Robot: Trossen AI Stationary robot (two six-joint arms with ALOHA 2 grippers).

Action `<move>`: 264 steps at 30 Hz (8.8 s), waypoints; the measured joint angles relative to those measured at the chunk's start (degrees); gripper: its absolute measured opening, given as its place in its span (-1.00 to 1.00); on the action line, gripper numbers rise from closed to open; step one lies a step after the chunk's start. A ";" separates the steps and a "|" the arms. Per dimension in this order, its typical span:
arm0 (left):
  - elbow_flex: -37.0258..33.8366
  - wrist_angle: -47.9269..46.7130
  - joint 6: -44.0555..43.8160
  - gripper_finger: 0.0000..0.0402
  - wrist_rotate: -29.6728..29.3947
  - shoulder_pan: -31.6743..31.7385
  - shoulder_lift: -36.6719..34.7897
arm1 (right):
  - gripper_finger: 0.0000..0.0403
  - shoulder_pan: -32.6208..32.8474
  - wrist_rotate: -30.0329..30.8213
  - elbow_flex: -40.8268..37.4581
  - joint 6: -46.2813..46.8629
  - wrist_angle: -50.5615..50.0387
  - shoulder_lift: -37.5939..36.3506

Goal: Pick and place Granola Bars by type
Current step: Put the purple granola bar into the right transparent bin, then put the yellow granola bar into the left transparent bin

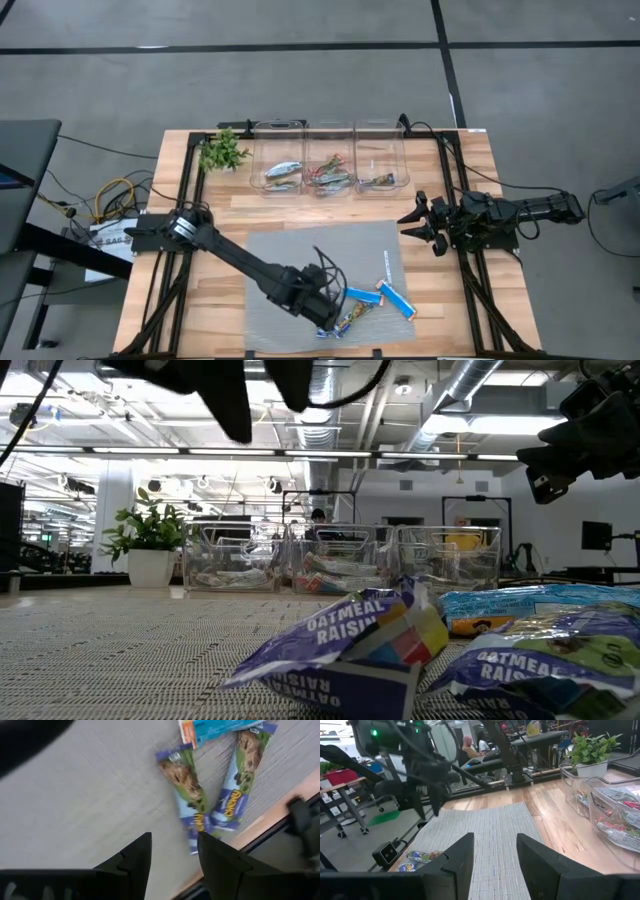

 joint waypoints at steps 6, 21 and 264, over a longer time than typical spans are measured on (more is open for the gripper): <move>-4.84 12.87 -5.47 -0.25 -0.07 -0.19 0.43 | -0.30 0.01 0.01 -0.01 0.00 0.01 0.00; -5.50 18.26 -5.60 -0.25 0.84 1.59 7.42 | -0.30 0.02 0.02 0.00 0.00 0.17 -0.02; 14.45 20.18 101.31 -0.22 3.96 9.87 21.29 | -0.29 0.02 0.02 0.00 0.00 0.00 1.16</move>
